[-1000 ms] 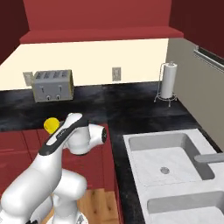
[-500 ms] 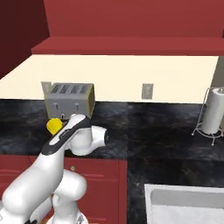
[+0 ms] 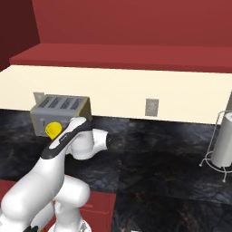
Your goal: Move the cup from next to the sink to the open cabinet. Then, move the bowl with the kiwi to the fridge to clear the area for faucet cleaning.
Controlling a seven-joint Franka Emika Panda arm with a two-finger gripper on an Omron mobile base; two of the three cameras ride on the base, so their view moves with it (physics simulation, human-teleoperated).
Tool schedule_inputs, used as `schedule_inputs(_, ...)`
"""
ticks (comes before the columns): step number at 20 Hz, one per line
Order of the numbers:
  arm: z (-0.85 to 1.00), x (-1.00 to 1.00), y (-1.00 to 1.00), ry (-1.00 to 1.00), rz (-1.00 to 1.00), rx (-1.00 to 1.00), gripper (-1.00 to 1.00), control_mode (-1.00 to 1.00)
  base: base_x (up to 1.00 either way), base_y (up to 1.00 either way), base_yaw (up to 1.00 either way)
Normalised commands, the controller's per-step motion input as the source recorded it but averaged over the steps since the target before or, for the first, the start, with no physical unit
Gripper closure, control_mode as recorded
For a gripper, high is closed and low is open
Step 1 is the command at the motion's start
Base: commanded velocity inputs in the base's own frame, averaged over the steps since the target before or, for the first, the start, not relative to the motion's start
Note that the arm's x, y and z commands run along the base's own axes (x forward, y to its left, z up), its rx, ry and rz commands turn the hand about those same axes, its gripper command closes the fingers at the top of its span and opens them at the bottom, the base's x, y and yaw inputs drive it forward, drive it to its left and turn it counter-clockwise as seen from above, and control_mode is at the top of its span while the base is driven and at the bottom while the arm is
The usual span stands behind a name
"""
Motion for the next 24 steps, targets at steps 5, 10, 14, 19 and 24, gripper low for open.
schedule_inputs(5,0.0,0.0,0.0,0.0,0.0,0.0,1.0,1.0,0.33,-0.59,-0.07)
schedule_inputs(10,0.69,-0.06,-0.19,-0.03,-0.11,0.05,1.0,-1.0,0.03,-0.09,-0.03)
schedule_inputs(14,1.0,-0.2,-0.05,0.0,-0.2,0.06,1.0,-1.0,0.0,0.0,0.0)
schedule_inputs(19,1.0,-0.4,-0.04,0.0,-0.14,0.09,1.0,-1.0,0.0,0.0,0.0)
schedule_inputs(24,1.0,-0.58,-0.03,0.0,-0.09,0.1,1.0,-1.0,0.0,0.0,0.0)
